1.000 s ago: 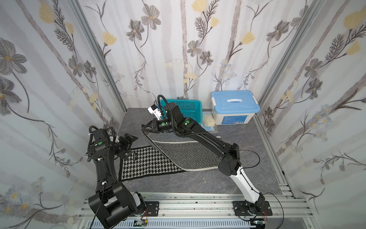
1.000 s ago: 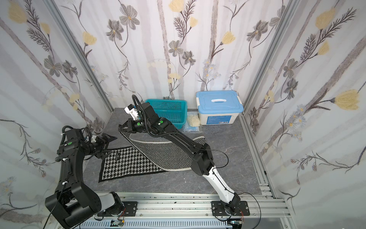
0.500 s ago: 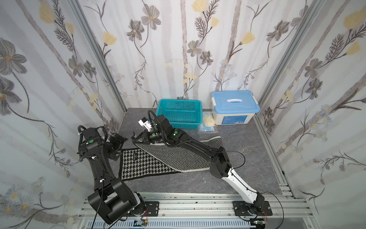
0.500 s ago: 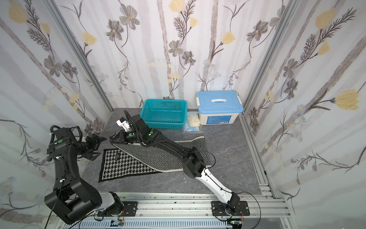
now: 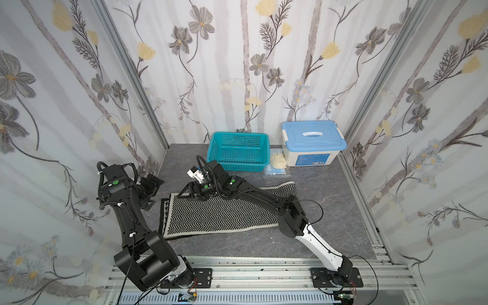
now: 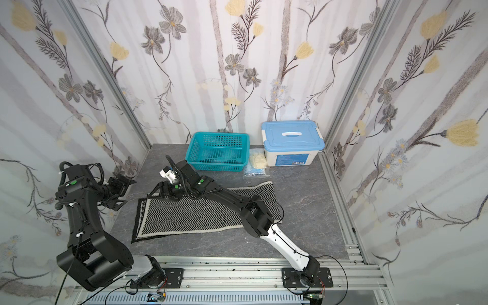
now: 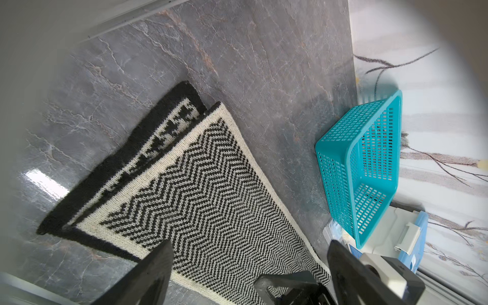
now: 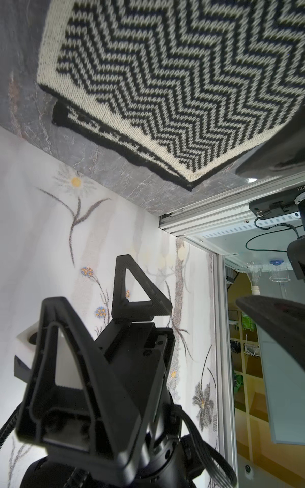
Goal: Roll up the scarf and place it into the basket
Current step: Fold the scarf at the center of the board.
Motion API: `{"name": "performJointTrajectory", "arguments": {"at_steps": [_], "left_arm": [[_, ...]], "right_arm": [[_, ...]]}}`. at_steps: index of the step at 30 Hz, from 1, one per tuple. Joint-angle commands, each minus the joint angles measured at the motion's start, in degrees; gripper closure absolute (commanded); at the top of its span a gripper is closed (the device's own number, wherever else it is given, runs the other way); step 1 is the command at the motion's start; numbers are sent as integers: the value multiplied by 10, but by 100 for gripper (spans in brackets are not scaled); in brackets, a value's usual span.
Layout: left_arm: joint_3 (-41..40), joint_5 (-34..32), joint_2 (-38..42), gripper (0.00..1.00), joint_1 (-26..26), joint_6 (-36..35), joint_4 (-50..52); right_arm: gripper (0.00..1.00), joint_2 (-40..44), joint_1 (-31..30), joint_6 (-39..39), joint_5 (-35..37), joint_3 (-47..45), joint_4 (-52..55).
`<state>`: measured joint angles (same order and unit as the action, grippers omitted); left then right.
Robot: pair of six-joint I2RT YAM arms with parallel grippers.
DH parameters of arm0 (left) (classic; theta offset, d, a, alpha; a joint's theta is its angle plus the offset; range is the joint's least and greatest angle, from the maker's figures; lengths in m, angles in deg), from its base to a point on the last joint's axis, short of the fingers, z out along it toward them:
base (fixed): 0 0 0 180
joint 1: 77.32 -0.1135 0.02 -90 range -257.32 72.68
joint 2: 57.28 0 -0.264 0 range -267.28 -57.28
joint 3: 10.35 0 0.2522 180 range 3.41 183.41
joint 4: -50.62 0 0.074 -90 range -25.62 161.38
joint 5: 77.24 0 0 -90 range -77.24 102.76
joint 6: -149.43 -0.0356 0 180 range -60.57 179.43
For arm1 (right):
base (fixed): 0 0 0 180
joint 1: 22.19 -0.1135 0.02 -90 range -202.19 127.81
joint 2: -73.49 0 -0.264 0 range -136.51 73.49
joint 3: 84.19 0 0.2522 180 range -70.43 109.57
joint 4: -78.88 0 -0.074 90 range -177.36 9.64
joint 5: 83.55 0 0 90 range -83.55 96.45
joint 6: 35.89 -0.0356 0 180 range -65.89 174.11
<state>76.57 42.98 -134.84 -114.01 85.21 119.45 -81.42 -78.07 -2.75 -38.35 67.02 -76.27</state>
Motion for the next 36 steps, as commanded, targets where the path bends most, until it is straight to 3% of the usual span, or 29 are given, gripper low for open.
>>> {"name": "performJointTrajectory", "arguments": {"at_steps": [1, 6, 9, 14, 23, 32, 36], "left_arm": [[-27, 0, 7, 6, 0, -18, 5], [-132, -4, 24, 6, 6, -28, -28], [-183, -3, 10, 7, 11, -36, -57], [-176, -46, -19, 7, 24, -72, -54], [-114, -134, -109, 7, 31, -102, -101], [-87, -128, -197, 10, 70, -128, -181], [-74, -132, -234, 15, 79, -136, -198]], "right_arm": [[27, 110, 34, 72, 27, -57, 68], [23, 308, 147, 182, 113, -271, 228], [19, 449, 233, 219, 175, -442, 264], [18, 586, 367, 244, 210, -601, 291], [18, 572, 409, 247, 198, -662, 278], [12, 591, 436, 173, 128, -789, 111], [12, 592, 474, 159, 117, -823, 91]]}}
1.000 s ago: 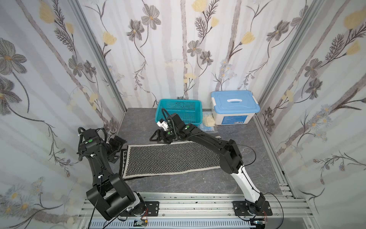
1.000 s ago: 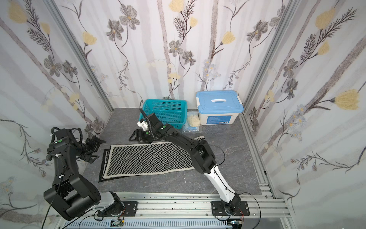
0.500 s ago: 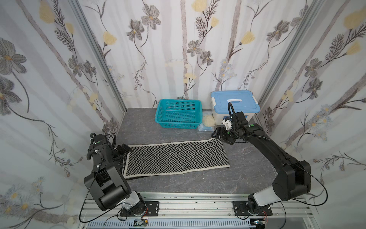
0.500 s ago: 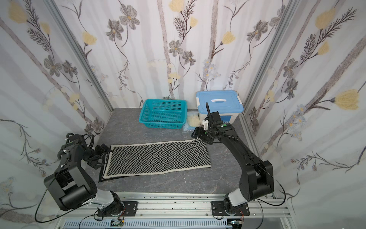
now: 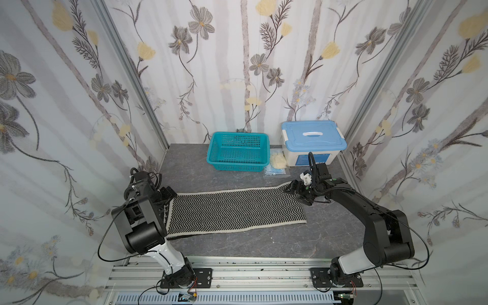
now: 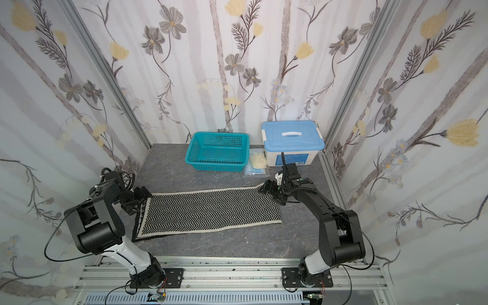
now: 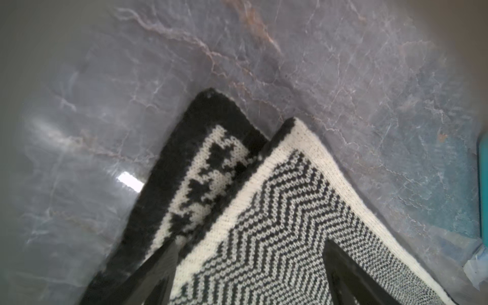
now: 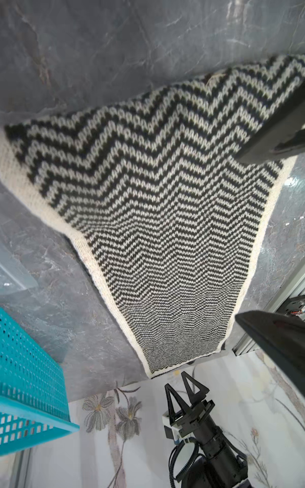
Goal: Roll up the scarf and place it into the basket
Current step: Fold the scarf at the center of the board.
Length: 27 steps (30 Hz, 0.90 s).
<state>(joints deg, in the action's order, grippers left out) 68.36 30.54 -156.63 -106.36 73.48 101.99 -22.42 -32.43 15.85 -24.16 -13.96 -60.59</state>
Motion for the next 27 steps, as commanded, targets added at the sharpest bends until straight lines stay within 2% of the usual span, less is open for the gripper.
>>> {"name": "performJointTrajectory", "arguments": {"at_steps": [1, 7, 14, 18, 21, 25, 27], "left_arm": [[12, -10, -26, 15, 3, -20, -26], [36, 2, -78, 18, 7, -22, -44], [34, 23, -81, 38, 27, -21, -43], [27, 20, -70, 43, 35, -24, -35], [23, 20, -71, 55, 39, -25, -32], [17, -2, -58, 58, 42, -26, -21], [17, -18, -45, 64, 42, -28, -12]], "right_arm": [[12, 5, 31, -27, -28, -16, -67], [12, 19, 63, -21, -31, -17, -51], [12, 20, 71, -20, -21, -25, -49], [13, 17, 73, -25, -20, -23, -55], [13, 17, 80, -16, -17, -22, -44], [13, 10, 87, -13, -15, -25, -49], [13, -2, 88, -17, -14, -25, -51]]}}
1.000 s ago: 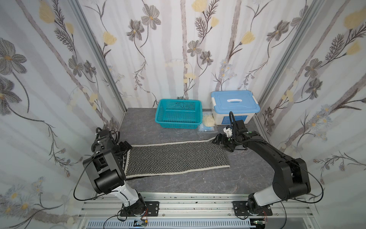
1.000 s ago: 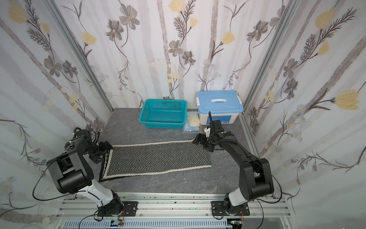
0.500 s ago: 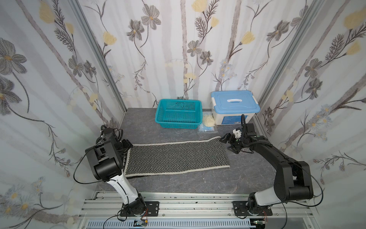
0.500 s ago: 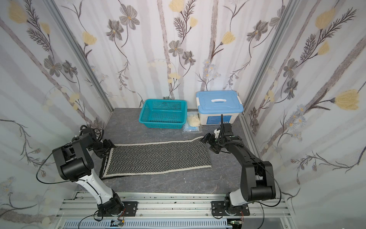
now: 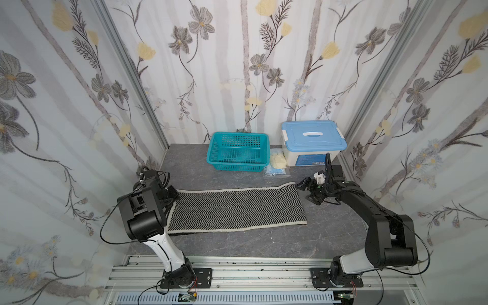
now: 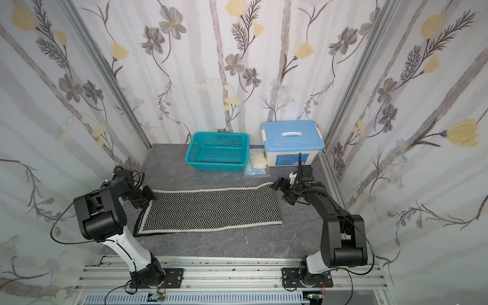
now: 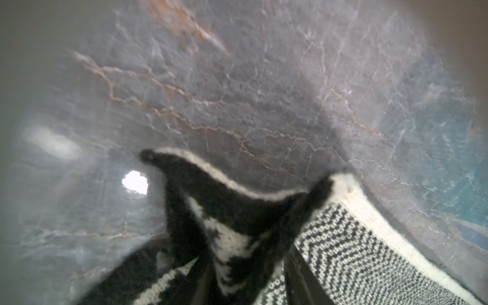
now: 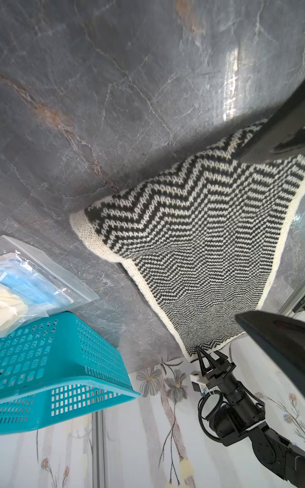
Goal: Roll up the scarf and place it into the basket
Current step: Fold the scarf at the center of the board.
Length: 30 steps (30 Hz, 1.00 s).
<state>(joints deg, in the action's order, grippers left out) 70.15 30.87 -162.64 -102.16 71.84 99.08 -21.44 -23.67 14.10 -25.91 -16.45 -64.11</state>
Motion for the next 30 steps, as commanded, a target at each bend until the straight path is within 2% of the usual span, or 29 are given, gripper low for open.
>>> {"name": "performJointTrajectory", "arguments": {"at_steps": [1, 6, 18, 25, 28, 30], "left_arm": [[3, -26, 21, 69, 0, -13, 23], [40, -17, 37, 99, 3, -17, 62], [82, -41, 80, 100, 11, -31, 144], [59, -48, 52, 100, 11, -33, 110], [51, -46, 25, 96, 11, -40, 87], [54, -33, -2, 97, 11, -42, 75]], "right_arm": [[13, -15, 1, -4, 2, -17, -23], [14, -29, 3, -1, 4, -12, -25], [15, -39, 16, 13, -10, -24, -25], [15, -29, 17, 14, -13, -25, -20], [15, -23, 17, 13, -12, -24, -16], [15, -18, 17, 17, -9, -16, -5]]}}
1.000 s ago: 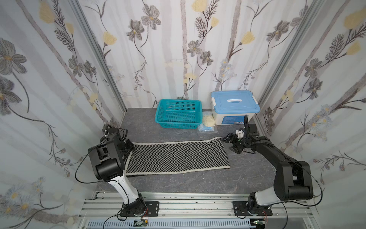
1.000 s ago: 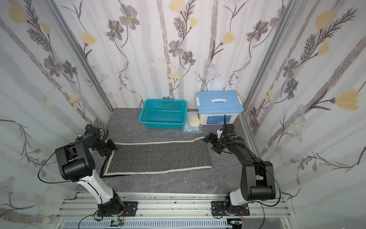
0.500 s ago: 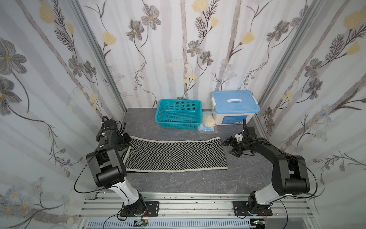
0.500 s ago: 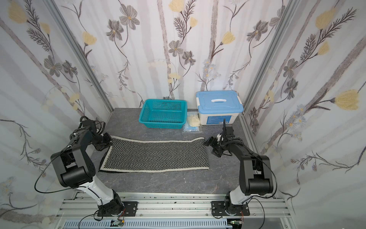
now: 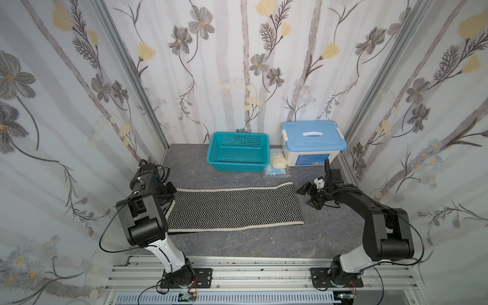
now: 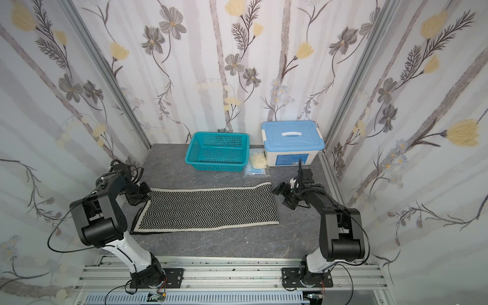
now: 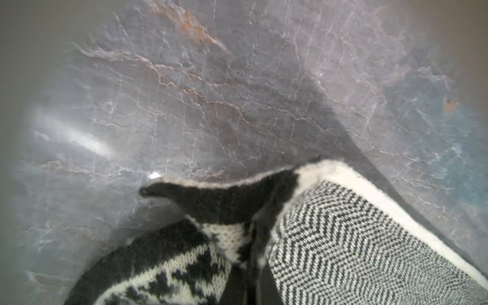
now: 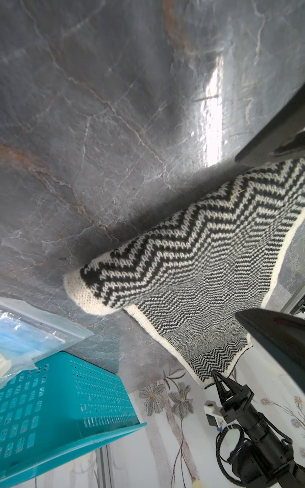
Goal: Roll up the scarf and place it into the basket
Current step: Fold the scarf at the center of the board.
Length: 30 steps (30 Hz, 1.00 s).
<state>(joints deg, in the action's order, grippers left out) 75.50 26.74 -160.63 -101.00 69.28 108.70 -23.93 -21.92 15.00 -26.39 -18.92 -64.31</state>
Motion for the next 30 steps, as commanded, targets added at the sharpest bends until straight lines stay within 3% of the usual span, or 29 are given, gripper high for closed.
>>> {"name": "performJointTrajectory", "arguments": {"at_steps": [1, 9, 14, 17, 22, 25, 30], "left_arm": [[3, 16, -33, 97, 0, -15, -29], [14, 31, -52, 74, 7, 1, -59], [12, 45, -38, 72, 7, -3, -63], [15, 55, -32, 63, 7, 3, -66], [38, 19, -40, 62, 7, -8, -22], [31, -9, -37, 56, 7, -18, 0], [-7, 10, -15, 52, 7, -14, -12]], "right_arm": [[15, 10, 0, 10, -2, 12, 5], [15, 23, 1, 1, 9, 43, 33], [16, 27, 0, 3, 19, 48, 46], [16, 30, 0, 6, 23, 49, 54], [16, 37, 0, 7, 25, 50, 64], [16, 36, -2, 8, 26, 53, 64], [15, 30, -7, 8, 24, 50, 54]]}}
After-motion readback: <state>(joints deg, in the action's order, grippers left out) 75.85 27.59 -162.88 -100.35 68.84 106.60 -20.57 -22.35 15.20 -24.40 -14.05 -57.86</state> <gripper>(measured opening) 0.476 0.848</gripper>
